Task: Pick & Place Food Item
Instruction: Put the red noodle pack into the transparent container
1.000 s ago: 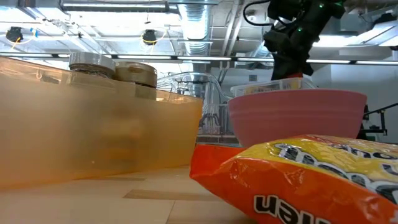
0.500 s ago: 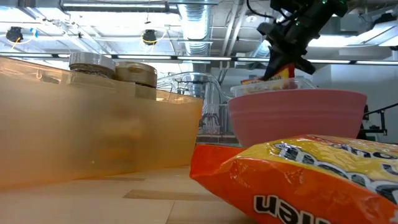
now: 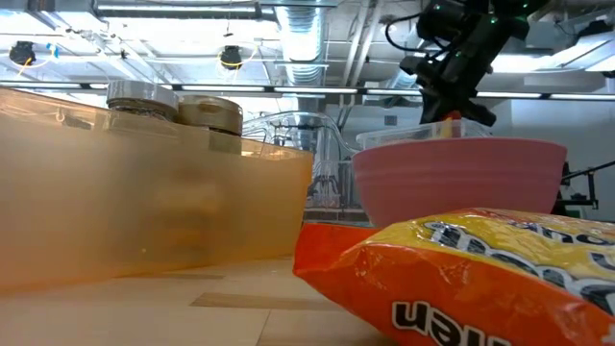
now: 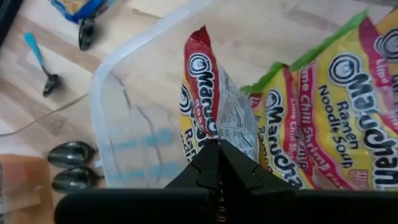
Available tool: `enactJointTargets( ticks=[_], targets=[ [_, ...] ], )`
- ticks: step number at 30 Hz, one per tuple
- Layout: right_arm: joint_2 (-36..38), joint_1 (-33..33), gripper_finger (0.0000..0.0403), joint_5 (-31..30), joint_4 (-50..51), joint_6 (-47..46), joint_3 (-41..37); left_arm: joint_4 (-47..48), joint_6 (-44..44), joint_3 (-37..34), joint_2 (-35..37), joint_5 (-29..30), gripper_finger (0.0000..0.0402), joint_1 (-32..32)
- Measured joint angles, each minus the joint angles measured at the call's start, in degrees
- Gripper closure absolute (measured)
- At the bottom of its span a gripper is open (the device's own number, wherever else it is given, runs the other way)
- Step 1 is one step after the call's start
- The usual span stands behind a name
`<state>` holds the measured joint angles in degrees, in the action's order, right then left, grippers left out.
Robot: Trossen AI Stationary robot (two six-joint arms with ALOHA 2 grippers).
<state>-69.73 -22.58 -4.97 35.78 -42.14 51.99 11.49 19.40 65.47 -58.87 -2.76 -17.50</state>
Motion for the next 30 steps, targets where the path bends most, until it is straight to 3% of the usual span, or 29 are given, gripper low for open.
enactJointTargets(
  ticks=[4, 16, 23, 30],
  targets=[
    [0.0, -1.6, 0.0403, 3.4, 0.0, 1.5, 0.0, 0.0, 0.0, 0.0, 0.0, 0.0, 0.0325, 0.0],
    [-6.0, -4.3, 0.0403, 3.1, 2.4, 7.8, 0.1, 0.0, 0.0, 0.0, 0.0, 0.0, 0.0325, 0.0],
    [-9.5, -1.3, 0.0403, 6.5, -3.7, 6.3, 0.0, 0.0, 0.3, 0.0, 0.0, 0.3, 0.0325, 0.0],
    [-12.1, 0.4, 0.0403, 6.2, -2.0, 6.6, 0.1, -0.1, 0.4, 0.0, 0.0, 0.3, 0.0325, 0.0]
  ],
)
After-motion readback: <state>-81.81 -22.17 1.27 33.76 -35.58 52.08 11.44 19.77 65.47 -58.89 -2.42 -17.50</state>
